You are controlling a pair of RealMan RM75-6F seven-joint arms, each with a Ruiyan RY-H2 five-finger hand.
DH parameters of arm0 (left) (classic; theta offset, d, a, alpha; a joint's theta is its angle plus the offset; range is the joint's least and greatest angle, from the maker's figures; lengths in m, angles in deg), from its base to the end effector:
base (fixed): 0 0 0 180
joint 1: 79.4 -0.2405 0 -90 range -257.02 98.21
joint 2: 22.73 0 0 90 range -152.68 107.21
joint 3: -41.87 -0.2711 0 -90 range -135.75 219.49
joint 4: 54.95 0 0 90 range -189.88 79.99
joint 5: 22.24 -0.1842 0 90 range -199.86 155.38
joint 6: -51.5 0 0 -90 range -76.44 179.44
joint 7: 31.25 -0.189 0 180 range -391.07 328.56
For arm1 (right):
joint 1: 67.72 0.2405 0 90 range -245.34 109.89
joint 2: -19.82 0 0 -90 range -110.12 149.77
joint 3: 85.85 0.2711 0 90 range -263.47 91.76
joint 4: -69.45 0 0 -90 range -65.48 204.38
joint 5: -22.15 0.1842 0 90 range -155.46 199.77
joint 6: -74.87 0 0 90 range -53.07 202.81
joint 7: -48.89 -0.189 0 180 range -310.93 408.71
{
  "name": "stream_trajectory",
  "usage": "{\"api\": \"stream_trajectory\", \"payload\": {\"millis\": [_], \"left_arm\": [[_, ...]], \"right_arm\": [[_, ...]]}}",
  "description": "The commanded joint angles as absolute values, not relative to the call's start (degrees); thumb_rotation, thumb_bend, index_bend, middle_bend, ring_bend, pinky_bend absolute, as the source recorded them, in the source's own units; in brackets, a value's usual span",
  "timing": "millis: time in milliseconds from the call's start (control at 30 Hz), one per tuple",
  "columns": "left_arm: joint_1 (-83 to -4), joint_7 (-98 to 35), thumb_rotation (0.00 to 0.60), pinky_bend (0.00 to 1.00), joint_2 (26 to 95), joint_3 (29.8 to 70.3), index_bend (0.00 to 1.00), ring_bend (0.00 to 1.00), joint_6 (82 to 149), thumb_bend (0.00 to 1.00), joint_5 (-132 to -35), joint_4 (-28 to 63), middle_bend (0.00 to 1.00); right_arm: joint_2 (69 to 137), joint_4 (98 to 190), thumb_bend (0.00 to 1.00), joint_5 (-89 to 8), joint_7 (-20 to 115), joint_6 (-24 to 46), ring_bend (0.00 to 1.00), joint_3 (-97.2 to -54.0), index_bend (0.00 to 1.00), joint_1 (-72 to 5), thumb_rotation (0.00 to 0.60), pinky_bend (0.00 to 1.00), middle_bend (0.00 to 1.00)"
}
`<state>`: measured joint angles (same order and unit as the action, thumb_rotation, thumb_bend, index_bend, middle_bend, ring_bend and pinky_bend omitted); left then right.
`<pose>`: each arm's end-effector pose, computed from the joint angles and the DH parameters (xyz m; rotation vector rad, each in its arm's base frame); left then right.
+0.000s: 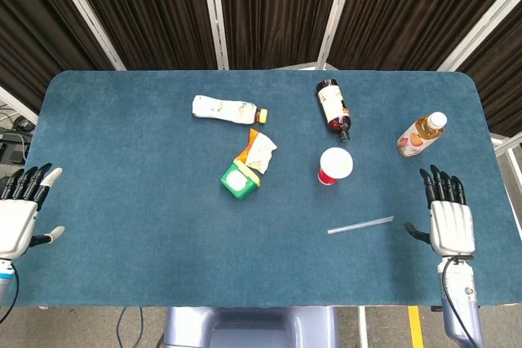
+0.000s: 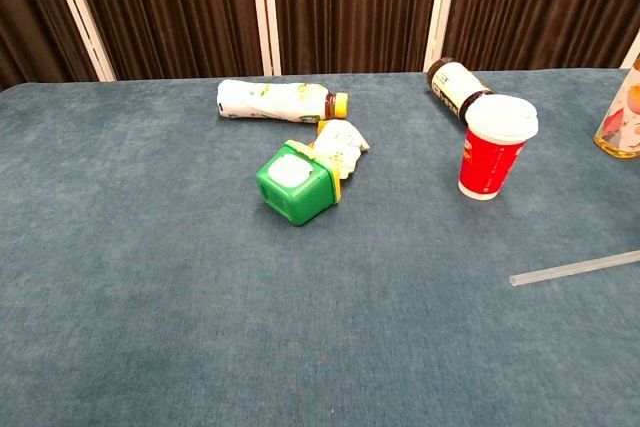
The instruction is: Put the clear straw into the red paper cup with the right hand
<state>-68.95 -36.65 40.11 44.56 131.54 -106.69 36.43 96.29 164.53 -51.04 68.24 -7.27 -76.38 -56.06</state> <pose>-0.3065 0.2551 0.1847 -1.5035 -0.8120 -0.8121 -0.2905 -0.2764 0.1356 1.2955 -0.8900 0.8519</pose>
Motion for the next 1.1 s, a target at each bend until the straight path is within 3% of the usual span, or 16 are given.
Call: {"api": "stream_trajectory", "payload": {"millis": [33,233,433,633,1100], "left_arm": [[-68.97,-36.74,0.6,0.0,40.13,44.57,0.0,0.0,131.56,0.05,-106.65,36.48,0.0],[-68.98,-36.79,0.6,0.0,40.12,44.59,0.0,0.0,131.54,0.05,-106.58,36.55,0.0],[-69.0,-36.82,0.6,0.0,40.12,44.58,0.0,0.0,131.58,0.05,-106.6,36.58,0.0],[-69.0,-37.02,0.6,0.0,40.16,44.63,0.0,0.0,131.57,0.05,-106.48,36.66,0.0],[-69.05,-37.16,0.6,0.0,40.17,44.68,0.0,0.0,131.55,0.05,-106.25,36.85,0.0]], "right_arm": [[96.11,164.75,0.14,-51.23,67.98,-7.18,0.0,-76.48,0.14,-56.06,0.6,0.0,0.0],[95.75,165.73,0.15,-51.78,66.97,-6.69,0.0,-77.19,0.36,-56.28,0.6,0.0,0.01],[95.8,167.15,0.18,-52.78,67.84,-5.66,0.0,-79.04,0.48,-56.44,0.6,0.0,0.08],[96.91,167.36,0.18,-50.26,69.22,-1.75,0.0,-80.23,0.49,-55.66,0.6,0.0,0.08],[103.88,160.71,0.2,-44.46,73.33,3.29,0.0,-77.77,0.49,-51.2,0.6,0.0,0.08]]}}
